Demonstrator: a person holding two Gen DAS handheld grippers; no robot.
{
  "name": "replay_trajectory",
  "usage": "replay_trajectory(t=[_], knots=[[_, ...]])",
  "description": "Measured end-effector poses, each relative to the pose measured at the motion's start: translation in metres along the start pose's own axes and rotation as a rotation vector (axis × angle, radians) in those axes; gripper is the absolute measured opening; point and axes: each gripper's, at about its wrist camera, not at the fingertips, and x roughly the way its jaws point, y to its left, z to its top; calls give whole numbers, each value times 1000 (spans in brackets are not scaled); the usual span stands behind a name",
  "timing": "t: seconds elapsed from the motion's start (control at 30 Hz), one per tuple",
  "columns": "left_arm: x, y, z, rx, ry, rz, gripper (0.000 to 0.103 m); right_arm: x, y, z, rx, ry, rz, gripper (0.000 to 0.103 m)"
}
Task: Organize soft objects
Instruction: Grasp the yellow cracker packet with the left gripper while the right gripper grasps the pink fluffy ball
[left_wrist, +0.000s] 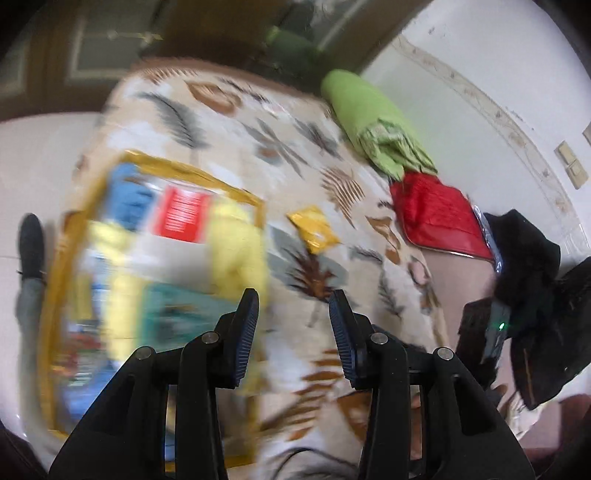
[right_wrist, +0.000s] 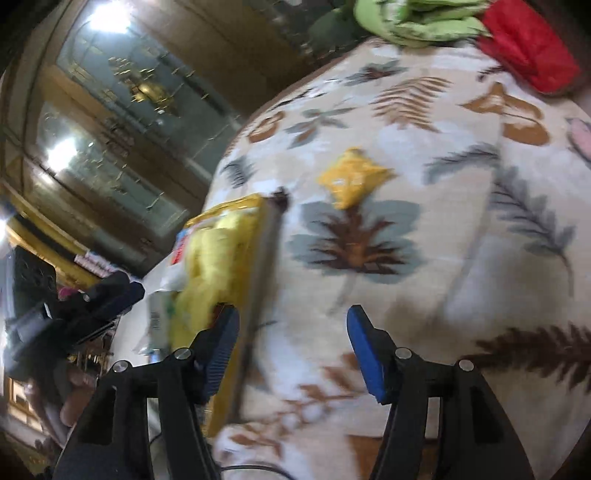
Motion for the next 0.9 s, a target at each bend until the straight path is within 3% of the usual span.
replay_trajectory(t=[0.17, 0.37, 0.7, 0.9], knots=[[55, -37, 6, 15, 78, -14, 39, -27, -49, 10, 47, -50, -64, 61], [92, -56, 6, 21, 109, -19, 39, -61, -110, 43, 81, -111, -190, 61], [109, -52, 1, -22, 128, -23, 39, -86, -185, 114, 91, -174, -469, 61], [109, -50, 4, -27, 128, -17, 39, -75, -220, 135, 161, -166, -516, 61]])
